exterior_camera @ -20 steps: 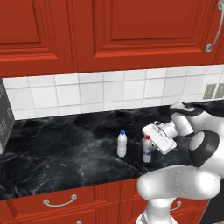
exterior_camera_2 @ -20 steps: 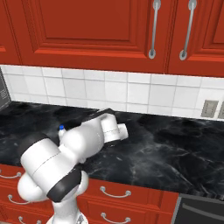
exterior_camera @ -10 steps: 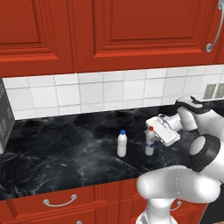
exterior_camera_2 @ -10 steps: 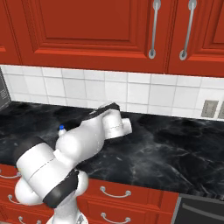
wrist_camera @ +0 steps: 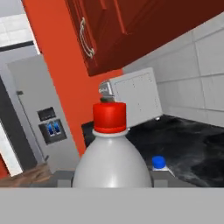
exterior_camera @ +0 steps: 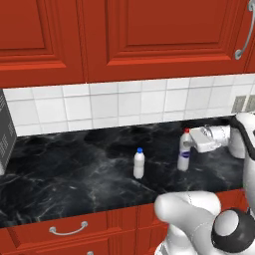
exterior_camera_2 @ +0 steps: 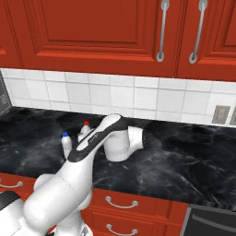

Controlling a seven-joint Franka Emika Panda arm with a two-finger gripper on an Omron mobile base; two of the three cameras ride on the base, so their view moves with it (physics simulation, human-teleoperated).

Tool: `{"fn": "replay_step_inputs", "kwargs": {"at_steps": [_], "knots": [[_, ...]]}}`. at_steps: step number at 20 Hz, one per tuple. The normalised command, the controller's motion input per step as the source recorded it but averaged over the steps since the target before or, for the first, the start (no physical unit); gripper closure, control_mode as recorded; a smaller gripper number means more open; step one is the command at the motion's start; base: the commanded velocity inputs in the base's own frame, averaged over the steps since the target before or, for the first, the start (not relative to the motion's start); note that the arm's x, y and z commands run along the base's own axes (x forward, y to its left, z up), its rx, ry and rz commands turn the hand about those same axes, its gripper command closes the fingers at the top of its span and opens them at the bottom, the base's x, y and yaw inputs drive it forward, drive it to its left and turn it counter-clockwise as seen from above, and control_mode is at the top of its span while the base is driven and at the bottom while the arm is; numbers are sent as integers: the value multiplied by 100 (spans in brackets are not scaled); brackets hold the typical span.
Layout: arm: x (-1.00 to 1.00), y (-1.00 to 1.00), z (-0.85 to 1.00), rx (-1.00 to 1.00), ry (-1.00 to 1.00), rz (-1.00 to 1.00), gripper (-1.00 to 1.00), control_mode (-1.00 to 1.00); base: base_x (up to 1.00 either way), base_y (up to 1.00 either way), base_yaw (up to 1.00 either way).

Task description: Take the bottled waters from the counter and place them in the freezer to freeze. Close the freezer door after placing the bottles.

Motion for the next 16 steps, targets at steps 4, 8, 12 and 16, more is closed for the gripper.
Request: {"fn": "replay_step_inputs", "kwargs": {"at_steps": [4,8,12,16], "knots": [[-9,0,65,-9,39,-53,100,-100,0,0,0],[-18,0,37,-24,24,-37,100,-100,0,0,0],[-31,2,19,-37,3,-46,100,-100,0,0,0],[-19,0,38,-48,0,-47,100,-100,0,0,0]]}}
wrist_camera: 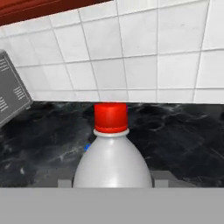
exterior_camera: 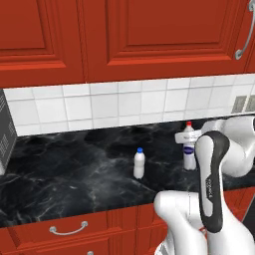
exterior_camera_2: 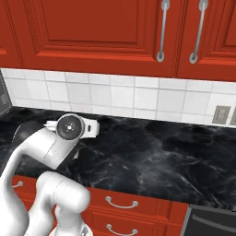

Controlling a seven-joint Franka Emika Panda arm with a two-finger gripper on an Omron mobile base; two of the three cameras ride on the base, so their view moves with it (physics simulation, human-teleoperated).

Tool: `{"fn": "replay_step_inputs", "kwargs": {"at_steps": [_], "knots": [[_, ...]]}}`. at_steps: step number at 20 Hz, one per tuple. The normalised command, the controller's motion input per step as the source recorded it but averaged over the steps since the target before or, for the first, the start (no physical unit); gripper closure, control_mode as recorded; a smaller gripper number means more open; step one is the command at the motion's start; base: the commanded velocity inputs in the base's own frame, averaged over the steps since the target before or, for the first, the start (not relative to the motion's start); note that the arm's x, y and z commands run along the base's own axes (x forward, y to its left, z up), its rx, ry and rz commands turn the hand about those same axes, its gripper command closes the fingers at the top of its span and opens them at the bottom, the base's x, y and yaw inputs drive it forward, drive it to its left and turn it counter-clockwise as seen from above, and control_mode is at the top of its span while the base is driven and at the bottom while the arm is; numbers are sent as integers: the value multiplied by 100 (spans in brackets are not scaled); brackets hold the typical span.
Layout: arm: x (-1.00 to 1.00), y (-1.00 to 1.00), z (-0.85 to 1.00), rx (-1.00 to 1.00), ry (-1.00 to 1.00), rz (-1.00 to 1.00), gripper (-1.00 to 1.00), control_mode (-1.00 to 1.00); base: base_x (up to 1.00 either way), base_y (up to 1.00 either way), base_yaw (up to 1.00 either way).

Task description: Take the bottled waters from the counter and place them in the freezer to freeze. Close the freezer door after placing the bottles.

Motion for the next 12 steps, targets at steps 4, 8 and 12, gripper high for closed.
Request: {"fn": "replay_step_inputs", "kwargs": {"at_steps": [4,8,12], "knots": [[-14,2,8,-28,-16,-49,100,-100,0,0,0],[-4,0,0,0,-39,-50,100,-100,0,0,0],[-12,3,0,0,-46,-36,100,-100,0,0,0]]}}
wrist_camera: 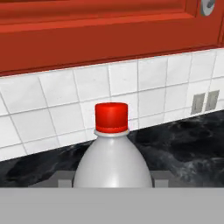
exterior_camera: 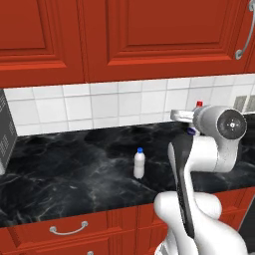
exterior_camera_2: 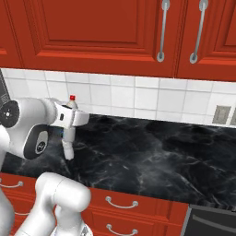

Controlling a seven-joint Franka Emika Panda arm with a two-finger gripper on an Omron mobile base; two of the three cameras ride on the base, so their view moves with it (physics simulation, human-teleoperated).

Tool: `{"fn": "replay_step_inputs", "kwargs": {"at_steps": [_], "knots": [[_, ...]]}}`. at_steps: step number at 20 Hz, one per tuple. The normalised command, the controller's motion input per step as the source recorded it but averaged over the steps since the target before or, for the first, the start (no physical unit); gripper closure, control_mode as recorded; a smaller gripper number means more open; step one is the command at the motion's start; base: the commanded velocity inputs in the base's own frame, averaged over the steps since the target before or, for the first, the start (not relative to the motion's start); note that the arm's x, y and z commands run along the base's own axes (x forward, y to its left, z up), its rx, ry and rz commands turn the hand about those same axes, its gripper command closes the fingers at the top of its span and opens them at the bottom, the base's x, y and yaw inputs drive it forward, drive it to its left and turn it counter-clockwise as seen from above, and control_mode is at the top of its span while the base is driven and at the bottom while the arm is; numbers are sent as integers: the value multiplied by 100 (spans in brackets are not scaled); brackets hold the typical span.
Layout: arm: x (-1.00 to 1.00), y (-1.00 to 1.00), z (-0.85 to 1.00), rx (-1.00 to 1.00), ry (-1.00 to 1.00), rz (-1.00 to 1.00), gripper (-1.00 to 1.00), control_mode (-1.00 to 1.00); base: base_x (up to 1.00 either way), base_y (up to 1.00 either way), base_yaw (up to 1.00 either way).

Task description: Take the bottled waters from the counter and place them in the freezer to freeze. Close the freezer door after placing the bottles.

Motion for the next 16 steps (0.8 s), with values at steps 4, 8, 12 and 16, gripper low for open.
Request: {"fn": "replay_step_inputs", "kwargs": {"at_steps": [4,8,12,16], "knots": [[-11,0,-5,-14,-39,-9,100,-100,0,0,0],[-23,0,-7,-14,-5,11,100,-100,0,0,0],[-57,0,0,-4,-2,21,100,-100,0,0,0],[-76,1,0,-2,-15,18,100,-100,0,0,0]]}}
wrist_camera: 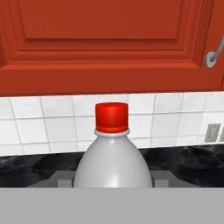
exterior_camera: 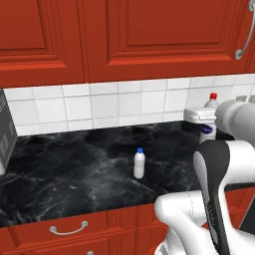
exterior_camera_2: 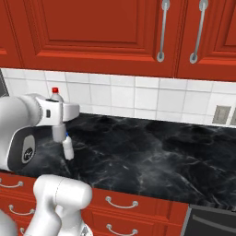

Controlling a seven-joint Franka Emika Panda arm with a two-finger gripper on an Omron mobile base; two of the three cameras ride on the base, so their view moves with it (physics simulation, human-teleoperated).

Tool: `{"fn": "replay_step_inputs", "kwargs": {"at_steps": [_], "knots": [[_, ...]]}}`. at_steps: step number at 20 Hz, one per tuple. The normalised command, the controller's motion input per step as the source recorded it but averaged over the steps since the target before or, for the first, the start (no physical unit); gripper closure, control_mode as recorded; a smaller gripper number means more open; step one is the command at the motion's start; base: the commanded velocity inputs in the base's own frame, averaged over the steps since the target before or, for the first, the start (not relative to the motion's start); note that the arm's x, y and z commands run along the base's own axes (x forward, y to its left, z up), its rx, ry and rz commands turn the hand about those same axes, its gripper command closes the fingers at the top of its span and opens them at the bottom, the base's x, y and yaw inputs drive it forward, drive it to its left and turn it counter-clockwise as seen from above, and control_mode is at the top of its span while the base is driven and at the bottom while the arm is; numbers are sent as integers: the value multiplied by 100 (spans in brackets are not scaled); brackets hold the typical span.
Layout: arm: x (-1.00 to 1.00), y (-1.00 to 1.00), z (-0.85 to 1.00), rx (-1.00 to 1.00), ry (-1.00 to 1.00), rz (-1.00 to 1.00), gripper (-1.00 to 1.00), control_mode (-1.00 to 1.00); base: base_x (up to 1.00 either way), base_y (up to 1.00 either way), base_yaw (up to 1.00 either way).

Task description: Take the bottled waters from the counter and place them in the freezer to freeze. Close the freezer door after placing the bottles.

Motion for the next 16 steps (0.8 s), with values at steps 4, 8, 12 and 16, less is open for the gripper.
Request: {"fn": "replay_step_inputs", "kwargs": {"at_steps": [4,8,12,16], "knots": [[-43,4,-3,0,-14,2,100,-100,0,0,0],[-19,7,-17,0,-11,0,100,-100,0,0,0],[-13,1,-12,0,-3,0,100,-100,0,0,0],[0,0,0,0,0,0,100,-100,0,0,0]]}}
